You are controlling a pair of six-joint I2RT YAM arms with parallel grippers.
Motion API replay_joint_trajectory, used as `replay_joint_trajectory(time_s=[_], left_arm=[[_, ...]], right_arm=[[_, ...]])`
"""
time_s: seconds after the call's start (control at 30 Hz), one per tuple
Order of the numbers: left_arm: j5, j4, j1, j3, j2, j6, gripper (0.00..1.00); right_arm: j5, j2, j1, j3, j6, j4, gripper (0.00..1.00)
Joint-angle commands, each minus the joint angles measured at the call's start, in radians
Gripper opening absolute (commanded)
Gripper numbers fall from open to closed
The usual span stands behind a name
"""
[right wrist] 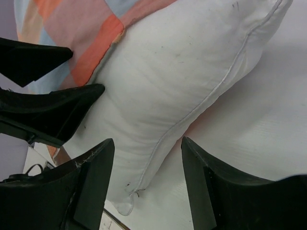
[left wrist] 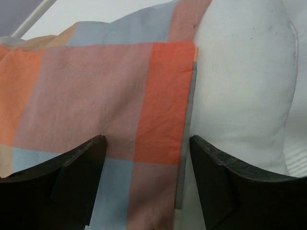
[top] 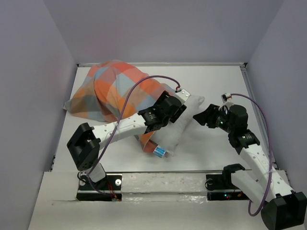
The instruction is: Put the pillow into the pillowcase
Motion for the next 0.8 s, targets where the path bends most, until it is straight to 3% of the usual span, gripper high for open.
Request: replay_joint_trajectory(time_s=[0.0, 0.03, 0.1, 0.13, 0.17, 0.33, 0.6, 0.7, 0.73, 0.77], left_arm=[[-0.137, 0.079, 0.018, 0.052, 0.024, 0.039, 0.69], [-0.144, 0.080, 0.018, 0.052, 0.024, 0.039, 0.68], [-0.152, 0.135, 0.020, 0.052, 0.012, 0.033, 0.46], [-0.149, 0.152, 0.020, 0.051, 0.006, 0.030, 0.46], [-0.139, 0.184, 0.021, 0.051, -0.011, 0.017, 0.36], [-0.046, 0.230, 0.030, 0.069, -0.039, -0.020, 0.19], [0.129, 0.276, 0.087, 0.031, -0.077, -0.124, 0.06], [0.224, 0.301, 0.124, 0.002, -0.100, -0.165, 0.07], [0.264, 0.302, 0.133, -0.003, -0.105, -0.172, 0.13], [0.275, 0.302, 0.153, -0.012, -0.109, -0.184, 0.21]], right_arm=[[-0.069, 0.039, 0.006, -0.015, 0.008, 0.102, 0.73], [-0.073, 0.053, 0.006, -0.013, 0.006, 0.102, 0.73], [-0.069, 0.111, 0.006, -0.004, 0.006, 0.137, 0.81], [-0.069, 0.111, 0.006, 0.002, 0.005, 0.140, 0.82], [-0.066, 0.155, 0.006, 0.014, 0.011, 0.186, 0.85], [-0.041, 0.312, 0.015, 0.051, 0.046, 0.330, 0.91], [-0.111, 0.597, 0.081, 0.131, 0.133, 0.562, 0.93], [-0.154, 0.644, 0.122, 0.132, 0.170, 0.688, 0.85], [-0.153, 0.657, 0.132, 0.132, 0.175, 0.701, 0.82], [-0.147, 0.657, 0.132, 0.129, 0.178, 0.727, 0.67]])
